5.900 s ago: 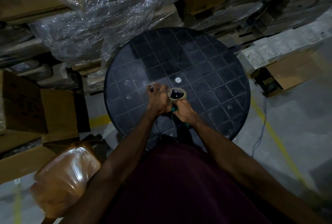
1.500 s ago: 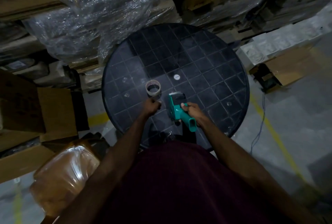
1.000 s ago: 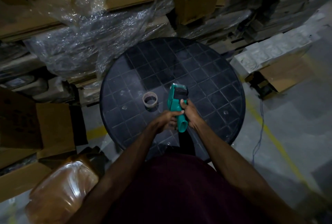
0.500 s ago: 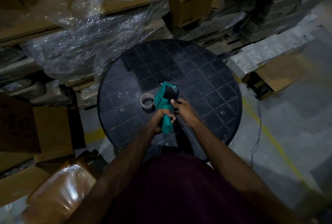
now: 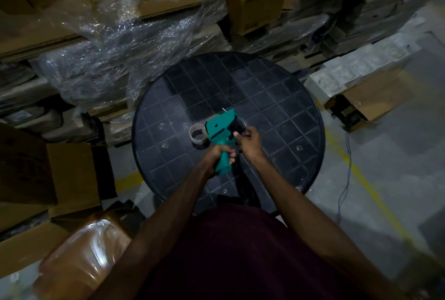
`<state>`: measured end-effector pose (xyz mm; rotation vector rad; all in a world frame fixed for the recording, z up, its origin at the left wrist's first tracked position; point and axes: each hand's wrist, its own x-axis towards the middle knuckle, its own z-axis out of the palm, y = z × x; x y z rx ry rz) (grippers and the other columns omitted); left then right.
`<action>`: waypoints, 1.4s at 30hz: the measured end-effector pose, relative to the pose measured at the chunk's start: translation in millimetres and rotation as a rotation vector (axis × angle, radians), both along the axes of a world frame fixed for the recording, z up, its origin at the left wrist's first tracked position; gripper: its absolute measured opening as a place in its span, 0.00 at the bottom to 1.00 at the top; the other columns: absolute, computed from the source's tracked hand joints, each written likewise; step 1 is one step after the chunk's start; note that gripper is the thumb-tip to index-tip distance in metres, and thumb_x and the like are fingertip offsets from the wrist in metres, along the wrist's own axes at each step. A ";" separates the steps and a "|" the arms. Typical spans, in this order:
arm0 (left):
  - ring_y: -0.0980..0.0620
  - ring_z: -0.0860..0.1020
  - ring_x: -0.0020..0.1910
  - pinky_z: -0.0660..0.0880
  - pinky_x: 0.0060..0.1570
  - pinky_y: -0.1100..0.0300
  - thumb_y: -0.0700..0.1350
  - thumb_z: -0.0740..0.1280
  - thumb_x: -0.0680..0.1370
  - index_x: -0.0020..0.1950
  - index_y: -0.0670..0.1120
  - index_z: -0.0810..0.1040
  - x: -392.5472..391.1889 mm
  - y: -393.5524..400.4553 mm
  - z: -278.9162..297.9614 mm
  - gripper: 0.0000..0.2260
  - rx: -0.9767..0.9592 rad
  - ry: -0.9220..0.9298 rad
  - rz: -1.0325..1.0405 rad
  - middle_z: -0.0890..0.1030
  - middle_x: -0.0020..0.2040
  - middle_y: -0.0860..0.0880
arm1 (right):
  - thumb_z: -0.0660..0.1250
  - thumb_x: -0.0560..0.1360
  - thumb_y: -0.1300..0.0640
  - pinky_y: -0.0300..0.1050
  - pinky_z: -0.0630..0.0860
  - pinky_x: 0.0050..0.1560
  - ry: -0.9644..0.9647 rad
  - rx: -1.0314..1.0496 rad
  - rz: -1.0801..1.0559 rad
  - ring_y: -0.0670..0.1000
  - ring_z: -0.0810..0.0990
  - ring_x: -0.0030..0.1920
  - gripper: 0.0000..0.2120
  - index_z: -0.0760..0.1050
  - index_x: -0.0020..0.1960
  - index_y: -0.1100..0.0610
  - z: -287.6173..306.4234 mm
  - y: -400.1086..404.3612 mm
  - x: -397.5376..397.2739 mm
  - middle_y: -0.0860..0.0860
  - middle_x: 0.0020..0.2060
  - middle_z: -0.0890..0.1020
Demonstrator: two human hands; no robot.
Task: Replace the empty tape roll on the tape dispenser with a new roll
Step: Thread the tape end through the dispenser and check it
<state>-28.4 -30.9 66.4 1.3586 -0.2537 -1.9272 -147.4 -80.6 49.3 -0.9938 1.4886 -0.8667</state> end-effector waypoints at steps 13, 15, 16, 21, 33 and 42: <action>0.52 0.81 0.30 0.78 0.29 0.62 0.39 0.71 0.78 0.47 0.44 0.81 8.3 6.9 -8.0 0.01 -0.093 -0.109 0.040 0.83 0.36 0.47 | 0.70 0.73 0.70 0.53 0.84 0.48 -0.291 -0.019 -0.111 0.54 0.84 0.55 0.25 0.76 0.66 0.53 7.4 11.5 -10.8 0.55 0.59 0.82; 0.53 0.79 0.29 0.77 0.29 0.62 0.41 0.72 0.77 0.46 0.45 0.81 10.6 10.3 -8.6 0.01 -0.113 -0.116 0.018 0.82 0.35 0.47 | 0.72 0.72 0.71 0.51 0.84 0.45 -0.297 -0.026 -0.142 0.56 0.84 0.51 0.22 0.76 0.63 0.58 6.9 13.2 -10.0 0.56 0.56 0.82; 0.54 0.78 0.28 0.77 0.28 0.62 0.42 0.72 0.77 0.45 0.45 0.81 10.9 11.6 -9.4 0.02 -0.127 -0.127 0.014 0.80 0.34 0.48 | 0.72 0.71 0.72 0.50 0.84 0.43 -0.310 -0.020 -0.158 0.57 0.84 0.50 0.19 0.77 0.61 0.61 5.1 13.8 -9.9 0.58 0.54 0.82; 0.53 0.73 0.23 0.74 0.24 0.61 0.42 0.70 0.79 0.43 0.42 0.78 12.1 10.2 -2.8 0.06 -0.108 -0.204 0.050 0.75 0.29 0.48 | 0.60 0.75 0.74 0.53 0.84 0.50 -0.399 0.165 -0.236 0.61 0.83 0.47 0.12 0.74 0.52 0.62 8.4 12.6 -17.1 0.65 0.51 0.79; 0.47 0.74 0.24 0.73 0.28 0.58 0.40 0.71 0.75 0.43 0.40 0.80 4.1 8.8 -6.9 0.04 -0.115 -0.335 -0.018 0.77 0.29 0.44 | 0.46 0.72 0.22 0.46 0.74 0.39 -0.275 0.699 -0.109 0.56 0.82 0.47 0.45 0.77 0.56 0.61 5.5 22.2 -57.6 0.56 0.50 0.83; 0.47 0.73 0.23 0.72 0.27 0.58 0.35 0.72 0.73 0.41 0.38 0.81 -5.2 15.5 -5.6 0.02 -0.194 -0.485 -0.068 0.77 0.29 0.41 | 0.59 0.79 0.54 0.37 0.68 0.29 -0.186 0.748 -0.089 0.48 0.75 0.32 0.11 0.76 0.43 0.57 0.8 14.7 -70.9 0.50 0.39 0.80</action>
